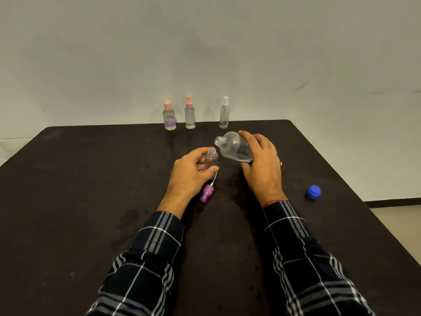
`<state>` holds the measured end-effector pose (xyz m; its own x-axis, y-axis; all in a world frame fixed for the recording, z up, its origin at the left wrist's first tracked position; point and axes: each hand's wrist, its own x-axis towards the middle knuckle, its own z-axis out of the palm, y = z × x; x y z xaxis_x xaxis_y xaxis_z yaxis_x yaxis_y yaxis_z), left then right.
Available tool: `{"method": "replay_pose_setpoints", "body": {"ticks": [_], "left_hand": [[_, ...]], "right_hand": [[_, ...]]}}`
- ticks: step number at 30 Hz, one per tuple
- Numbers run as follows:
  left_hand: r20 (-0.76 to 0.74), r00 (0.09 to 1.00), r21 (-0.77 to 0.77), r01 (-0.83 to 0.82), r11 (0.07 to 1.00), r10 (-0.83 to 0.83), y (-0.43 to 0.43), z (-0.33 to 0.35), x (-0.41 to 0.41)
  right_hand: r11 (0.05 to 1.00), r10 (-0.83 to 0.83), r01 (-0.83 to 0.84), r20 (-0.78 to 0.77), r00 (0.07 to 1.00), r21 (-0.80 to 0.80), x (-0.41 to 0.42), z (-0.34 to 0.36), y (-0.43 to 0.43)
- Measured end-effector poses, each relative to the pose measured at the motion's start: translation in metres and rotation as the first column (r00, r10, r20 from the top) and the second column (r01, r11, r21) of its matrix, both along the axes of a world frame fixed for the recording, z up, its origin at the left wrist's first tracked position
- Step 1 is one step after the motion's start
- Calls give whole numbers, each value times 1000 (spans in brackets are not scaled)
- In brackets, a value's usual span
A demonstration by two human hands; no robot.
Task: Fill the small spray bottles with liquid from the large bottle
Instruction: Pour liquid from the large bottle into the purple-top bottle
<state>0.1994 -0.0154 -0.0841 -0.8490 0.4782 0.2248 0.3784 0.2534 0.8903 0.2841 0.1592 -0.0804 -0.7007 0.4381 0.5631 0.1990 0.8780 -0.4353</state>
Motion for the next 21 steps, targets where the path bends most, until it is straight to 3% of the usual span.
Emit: {"method": "replay_pose_setpoints", "body": {"ticks": [21], "left_hand": [[31, 1000, -28, 2, 1000, -1, 0, 3, 0]], "right_hand": [[994, -15, 14, 16, 1000, 107, 2, 6, 3]]}}
